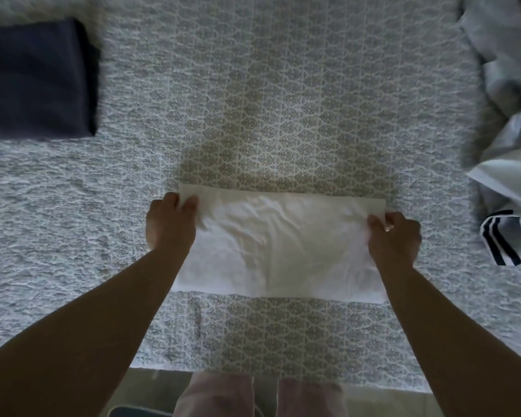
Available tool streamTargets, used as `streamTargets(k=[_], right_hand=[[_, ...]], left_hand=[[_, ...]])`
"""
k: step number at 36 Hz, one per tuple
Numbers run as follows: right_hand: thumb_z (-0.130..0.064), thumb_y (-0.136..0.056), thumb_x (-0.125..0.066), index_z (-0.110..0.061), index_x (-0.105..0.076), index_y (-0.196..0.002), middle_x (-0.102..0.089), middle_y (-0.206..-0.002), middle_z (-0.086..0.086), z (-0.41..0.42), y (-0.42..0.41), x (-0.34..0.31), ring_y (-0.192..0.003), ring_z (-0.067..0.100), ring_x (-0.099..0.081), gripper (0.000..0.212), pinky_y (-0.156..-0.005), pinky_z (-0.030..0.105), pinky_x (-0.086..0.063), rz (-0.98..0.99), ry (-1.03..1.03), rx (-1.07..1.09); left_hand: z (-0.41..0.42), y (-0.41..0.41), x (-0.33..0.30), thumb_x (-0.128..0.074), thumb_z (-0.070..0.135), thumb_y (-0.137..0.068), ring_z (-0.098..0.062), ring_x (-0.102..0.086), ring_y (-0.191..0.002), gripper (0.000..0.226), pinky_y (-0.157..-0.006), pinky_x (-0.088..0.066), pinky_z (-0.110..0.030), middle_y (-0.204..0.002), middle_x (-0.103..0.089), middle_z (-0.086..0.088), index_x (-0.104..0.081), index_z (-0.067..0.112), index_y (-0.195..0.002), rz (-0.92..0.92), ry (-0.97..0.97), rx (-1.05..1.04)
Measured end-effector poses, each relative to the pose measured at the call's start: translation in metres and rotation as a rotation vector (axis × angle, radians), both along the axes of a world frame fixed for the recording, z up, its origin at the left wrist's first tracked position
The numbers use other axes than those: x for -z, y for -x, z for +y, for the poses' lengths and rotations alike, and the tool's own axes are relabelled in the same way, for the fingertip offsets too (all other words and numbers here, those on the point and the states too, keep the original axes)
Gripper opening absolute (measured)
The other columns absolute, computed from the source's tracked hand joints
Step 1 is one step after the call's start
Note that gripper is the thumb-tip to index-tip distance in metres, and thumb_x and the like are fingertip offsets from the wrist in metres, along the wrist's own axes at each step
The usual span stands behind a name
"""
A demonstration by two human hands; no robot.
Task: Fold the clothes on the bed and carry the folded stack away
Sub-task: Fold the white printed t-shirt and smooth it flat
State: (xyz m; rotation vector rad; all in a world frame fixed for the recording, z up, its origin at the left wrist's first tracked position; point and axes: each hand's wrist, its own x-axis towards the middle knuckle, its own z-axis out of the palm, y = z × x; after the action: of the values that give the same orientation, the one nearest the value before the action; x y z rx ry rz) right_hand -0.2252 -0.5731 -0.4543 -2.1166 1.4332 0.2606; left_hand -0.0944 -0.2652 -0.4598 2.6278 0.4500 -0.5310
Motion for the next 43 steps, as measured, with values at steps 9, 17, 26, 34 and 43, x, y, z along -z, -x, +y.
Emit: streamTargets(k=[9, 17, 26, 34, 43], right_hand=[[-0.030, -0.094, -0.056, -0.007, -0.061, -0.108, -0.058, -0.092, 0.007, -0.009, 0.001, 0.004, -0.083, 0.022, -0.049, 0.028, -0.073, 0.026, -0.033, -0.038, -0.063, -0.005], [-0.027, -0.097, -0.048, -0.005, -0.050, -0.111, -0.050, -0.087, 0.004, -0.005, 0.008, 0.008, -0.074, 0.019, -0.046, 0.026, -0.064, 0.027, -0.032, -0.163, -0.079, 0.050], [-0.053, -0.091, -0.048, -0.003, -0.050, -0.128, -0.056, -0.120, 0.021, -0.005, 0.009, 0.013, -0.110, 0.037, -0.055, 0.062, -0.090, 0.041, -0.042, 0.118, -0.118, 0.032], [-0.045, -0.092, -0.054, -0.014, -0.057, -0.118, -0.064, -0.112, 0.012, -0.002, 0.013, -0.009, -0.099, 0.031, -0.060, 0.040, -0.090, 0.045, -0.049, -0.041, -0.532, 0.107], [-0.033, -0.091, -0.059, -0.010, -0.057, -0.123, -0.061, -0.106, 0.009, 0.043, -0.047, -0.072, -0.095, 0.028, -0.058, 0.039, -0.087, 0.045, -0.049, -0.231, -0.516, 0.063]], left_hand=[[-0.002, 0.002, 0.006, -0.048, 0.045, -0.094, -0.028, -0.052, -0.082, 0.032, -0.069, -0.037, -0.033, -0.093, -0.059, -0.008, -0.057, 0.015, -0.102, -0.002, 0.052, -0.054], [-0.003, 0.004, 0.009, -0.049, 0.047, -0.093, -0.016, -0.052, -0.065, 0.025, -0.055, -0.035, -0.026, -0.071, -0.055, 0.005, -0.056, 0.023, -0.091, -0.054, 0.144, -0.135], [0.014, 0.020, 0.019, -0.050, 0.064, -0.086, -0.024, -0.054, -0.082, 0.060, -0.064, -0.036, -0.029, -0.094, -0.058, -0.003, -0.055, 0.012, -0.116, 0.118, 0.071, -0.200], [0.011, 0.036, -0.002, -0.031, 0.049, -0.099, -0.033, -0.054, -0.086, 0.043, -0.073, -0.037, -0.036, -0.101, -0.063, -0.018, -0.055, 0.013, -0.107, 0.152, -0.038, -0.021], [0.027, 0.003, -0.066, -0.033, 0.047, -0.099, -0.027, -0.049, -0.074, 0.033, -0.066, -0.036, -0.034, -0.088, -0.062, -0.011, -0.054, 0.021, -0.106, -0.032, -0.048, -0.085]])
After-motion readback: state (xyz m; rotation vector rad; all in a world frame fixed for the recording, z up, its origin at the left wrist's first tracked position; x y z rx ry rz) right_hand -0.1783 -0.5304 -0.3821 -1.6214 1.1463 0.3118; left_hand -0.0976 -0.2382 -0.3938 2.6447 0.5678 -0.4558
